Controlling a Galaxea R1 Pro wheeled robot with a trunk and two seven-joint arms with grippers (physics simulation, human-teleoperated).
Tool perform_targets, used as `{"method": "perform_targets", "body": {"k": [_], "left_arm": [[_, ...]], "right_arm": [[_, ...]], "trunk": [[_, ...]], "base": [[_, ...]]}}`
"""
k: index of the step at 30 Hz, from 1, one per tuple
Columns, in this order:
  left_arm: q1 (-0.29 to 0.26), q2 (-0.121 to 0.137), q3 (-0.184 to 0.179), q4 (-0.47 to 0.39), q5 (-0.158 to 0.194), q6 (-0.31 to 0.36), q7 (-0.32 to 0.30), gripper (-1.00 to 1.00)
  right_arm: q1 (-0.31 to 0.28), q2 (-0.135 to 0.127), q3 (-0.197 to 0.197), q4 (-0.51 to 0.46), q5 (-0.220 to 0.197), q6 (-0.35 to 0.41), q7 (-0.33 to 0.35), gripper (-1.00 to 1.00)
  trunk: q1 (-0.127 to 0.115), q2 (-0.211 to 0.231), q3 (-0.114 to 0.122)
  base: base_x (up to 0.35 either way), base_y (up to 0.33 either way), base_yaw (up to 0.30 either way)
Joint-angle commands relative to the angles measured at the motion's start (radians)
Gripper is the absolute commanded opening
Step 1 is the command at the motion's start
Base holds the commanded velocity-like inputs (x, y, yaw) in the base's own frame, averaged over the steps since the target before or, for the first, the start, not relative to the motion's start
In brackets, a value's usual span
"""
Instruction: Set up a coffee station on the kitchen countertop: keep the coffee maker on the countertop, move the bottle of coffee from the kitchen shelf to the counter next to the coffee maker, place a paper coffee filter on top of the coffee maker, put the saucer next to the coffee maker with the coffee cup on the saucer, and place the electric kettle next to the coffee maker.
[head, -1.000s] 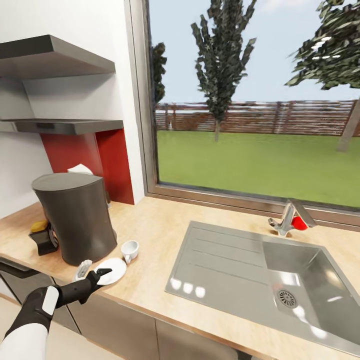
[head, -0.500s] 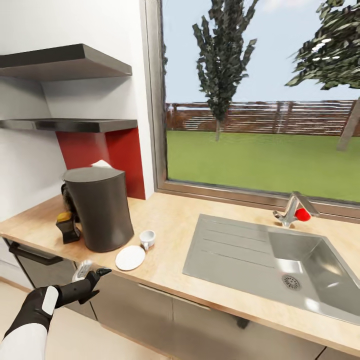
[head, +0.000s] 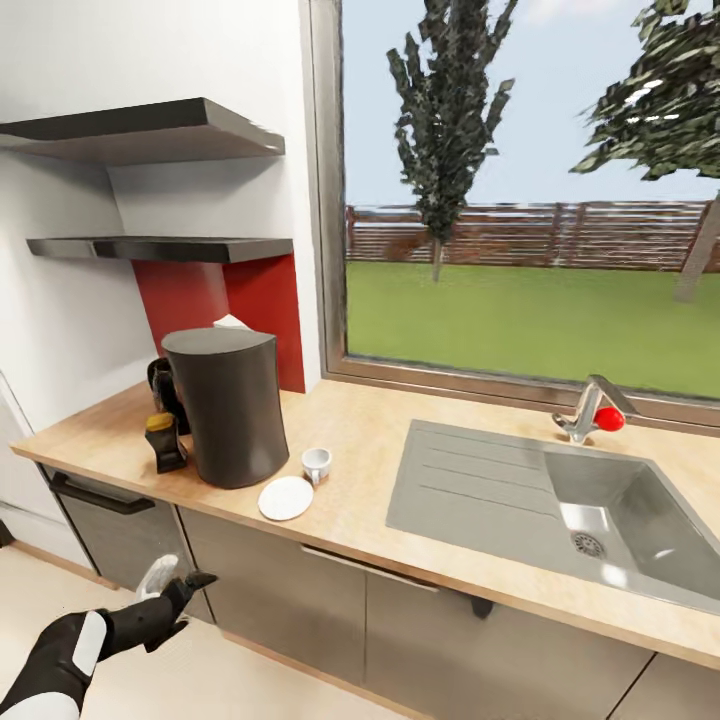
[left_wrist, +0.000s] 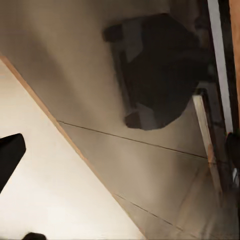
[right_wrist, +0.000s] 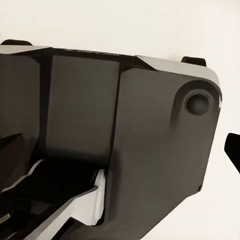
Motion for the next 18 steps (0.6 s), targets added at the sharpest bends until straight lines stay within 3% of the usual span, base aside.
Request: {"method": "perform_targets", "body": {"k": [1, 2, 3, 5, 9, 11, 15, 18], "left_arm": [[0.017, -0.001, -0.001, 0.000, -0.001, -0.021, 0.001, 1.00], [0.067, 0.000, -0.019, 0.000, -0.032, -0.091, 0.000, 1.00], [0.077, -0.001, -0.023, 0.000, -0.040, -0.102, 0.000, 1.00], [0.140, -0.001, -0.041, 0.001, -0.103, -0.154, -0.001, 1.00], [0.191, -0.003, -0.053, 0.001, -0.175, -0.227, -0.002, 1.00], [0.239, -0.004, -0.062, 0.010, -0.243, -0.310, -0.002, 1.00], [0.290, -0.006, -0.068, 0.042, -0.304, -0.400, -0.003, 1.00], [0.330, -0.005, -0.074, 0.095, -0.373, -0.505, -0.002, 1.00]], "right_arm": [[-0.001, 0.000, 0.008, -0.002, -0.008, 0.003, 0.002, 1.00], [-0.001, 0.000, 0.006, -0.005, -0.008, -0.002, 0.001, 1.00], [-0.001, -0.001, 0.006, -0.005, -0.008, -0.004, 0.001, 1.00], [-0.001, -0.001, 0.004, -0.009, -0.008, -0.029, 0.000, 1.00], [-0.001, -0.002, 0.003, -0.011, -0.009, -0.045, 0.000, 1.00], [-0.001, -0.002, 0.002, -0.018, -0.010, -0.058, -0.001, 1.00], [-0.001, -0.002, 0.002, -0.026, -0.011, -0.069, -0.001, 1.00], [-0.001, -0.002, 0.002, -0.029, -0.012, -0.073, -0.002, 1.00]], "trunk": [[0.001, -0.002, -0.002], [0.001, -0.002, -0.002], [0.001, -0.002, -0.002], [0.001, -0.002, -0.002], [0.001, -0.002, -0.002], [0.001, -0.002, -0.002], [0.001, -0.002, -0.002], [0.001, -0.002, -0.002]], "base": [[-0.010, 0.009, 0.000], [-0.003, 0.003, 0.000], [-0.003, 0.002, 0.000], [-0.001, 0.000, 0.000], [0.000, 0.000, 0.000], [0.000, 0.000, 0.000], [0.000, 0.000, 0.000], [0.000, 0.000, 0.000]]}}
